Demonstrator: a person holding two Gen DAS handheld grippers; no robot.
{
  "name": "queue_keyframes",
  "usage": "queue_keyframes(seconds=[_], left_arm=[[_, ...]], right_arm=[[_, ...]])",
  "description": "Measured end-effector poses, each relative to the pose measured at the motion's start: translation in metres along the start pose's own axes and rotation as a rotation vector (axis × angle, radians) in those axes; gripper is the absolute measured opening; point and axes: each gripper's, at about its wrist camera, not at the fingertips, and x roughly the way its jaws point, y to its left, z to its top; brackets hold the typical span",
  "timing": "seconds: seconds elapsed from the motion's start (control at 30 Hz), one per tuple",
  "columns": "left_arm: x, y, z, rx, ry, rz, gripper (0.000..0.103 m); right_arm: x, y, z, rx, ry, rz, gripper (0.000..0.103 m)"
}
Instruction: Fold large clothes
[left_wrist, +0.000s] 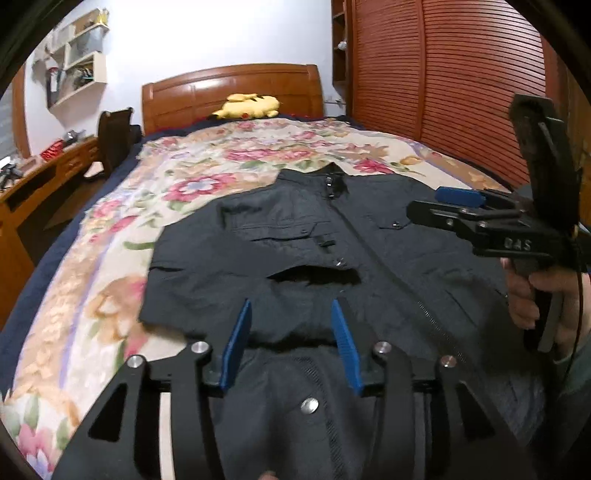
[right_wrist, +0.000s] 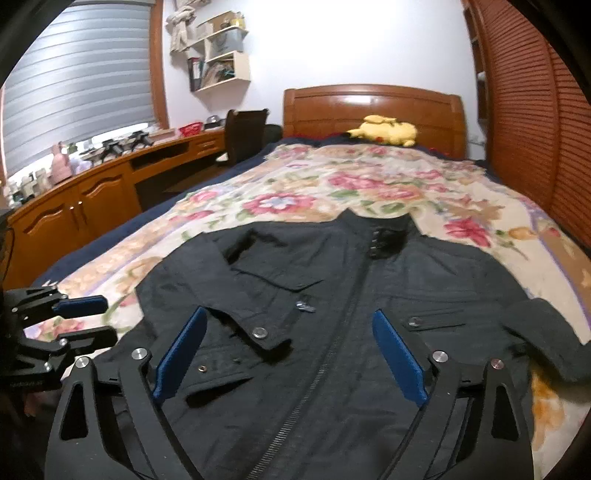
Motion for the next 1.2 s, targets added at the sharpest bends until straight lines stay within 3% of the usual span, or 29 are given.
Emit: queue_keyframes(seconds=[0.17,0.4,0.7,0.77,0.8,0.9,1.2], left_arm=[[-0.014,0.017,-0.017,-0.052,-0.013,0.021,0.053],[-0.017,0.036,-0.044,-0.093,0.009,0.046,0.054],[-0.032,0.041,-0.052,-0.102,-0.002,0.08,0.055],[-0.034,0.04,-0.051,-0.105,-0.003,0.085,0.055],[-0.035,0.04,-0.051,-0.106,-0.004,0.088,0.055],[-0.038,0.037,-0.051,-0.104,-0.004,0.1,0.055],[-0.038,0.021,-0.041,-0.095,-0.025,0.099,0.055]], right_arm=[[0.021,0.018,-0.004,-0.007,0.046,0.057,0.087],[0.066,0.041,-0.028,-0.064,0.189,0.113,0.083],[0.102,0.057,-0.06,-0.127,0.351,0.188,0.073],[0.1,0.058,-0.06,-0.135,0.348,0.182,0.061],[0.099,0.057,-0.06,-0.135,0.348,0.19,0.041],[0.098,0.057,-0.061,-0.13,0.342,0.213,0.01],[0.054,0.03,-0.042,-0.116,0.22,0.137,0.007]])
